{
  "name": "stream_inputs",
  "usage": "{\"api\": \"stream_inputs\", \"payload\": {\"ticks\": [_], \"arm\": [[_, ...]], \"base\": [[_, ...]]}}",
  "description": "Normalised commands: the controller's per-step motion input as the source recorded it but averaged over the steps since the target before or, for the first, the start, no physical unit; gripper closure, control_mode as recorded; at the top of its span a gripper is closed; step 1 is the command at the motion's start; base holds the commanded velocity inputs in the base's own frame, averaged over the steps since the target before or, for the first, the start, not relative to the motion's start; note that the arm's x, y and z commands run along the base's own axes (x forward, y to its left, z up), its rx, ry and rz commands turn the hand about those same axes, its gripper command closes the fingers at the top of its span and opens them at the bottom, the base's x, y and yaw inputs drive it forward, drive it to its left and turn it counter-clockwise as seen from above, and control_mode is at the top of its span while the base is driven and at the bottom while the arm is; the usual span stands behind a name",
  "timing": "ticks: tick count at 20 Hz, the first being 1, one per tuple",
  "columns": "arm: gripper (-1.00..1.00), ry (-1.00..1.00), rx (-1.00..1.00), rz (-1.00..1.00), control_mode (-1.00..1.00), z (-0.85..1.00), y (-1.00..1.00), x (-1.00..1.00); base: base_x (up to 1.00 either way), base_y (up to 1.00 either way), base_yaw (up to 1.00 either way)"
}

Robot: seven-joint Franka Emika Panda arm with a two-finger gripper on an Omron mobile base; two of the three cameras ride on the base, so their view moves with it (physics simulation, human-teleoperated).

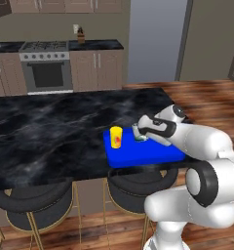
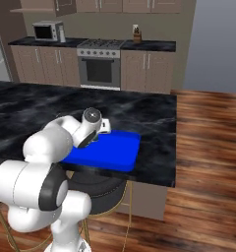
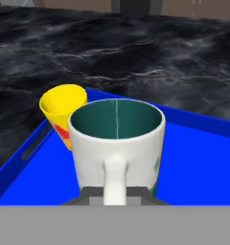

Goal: There is a tray on the dining counter. Grab the cup, mug, and pitcher and place them on the tray. The pitcher may be placed next to the tray if it cannot fit the tray.

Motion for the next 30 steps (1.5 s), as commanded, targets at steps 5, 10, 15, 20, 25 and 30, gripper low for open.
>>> {"api": "stream_inputs", "payload": {"ticks": [5,10,15,20,25,30], "arm": [[1.00,0.00,0.04,0.05,-1.00,-0.02,0.00,0.01],[1.00,0.00,0.03,0.09,-1.00,-0.17,0.00,0.01],[1.00,0.00,0.00,0.06,-1.00,-0.16,0.09,0.10],[1.00,0.00,0.00,0.03,-1.00,-0.15,0.13,0.15],[1.00,0.00,0.00,0.03,-1.00,-0.19,0.13,0.07],[1.00,0.00,0.00,0.03,-1.00,-0.18,0.03,0.02]], "base": [[0.00,0.00,0.00],[0.00,0.00,0.00],[0.00,0.00,0.00],[0.00,0.00,0.00],[0.00,0.00,0.00],[0.00,0.00,0.00]]}}
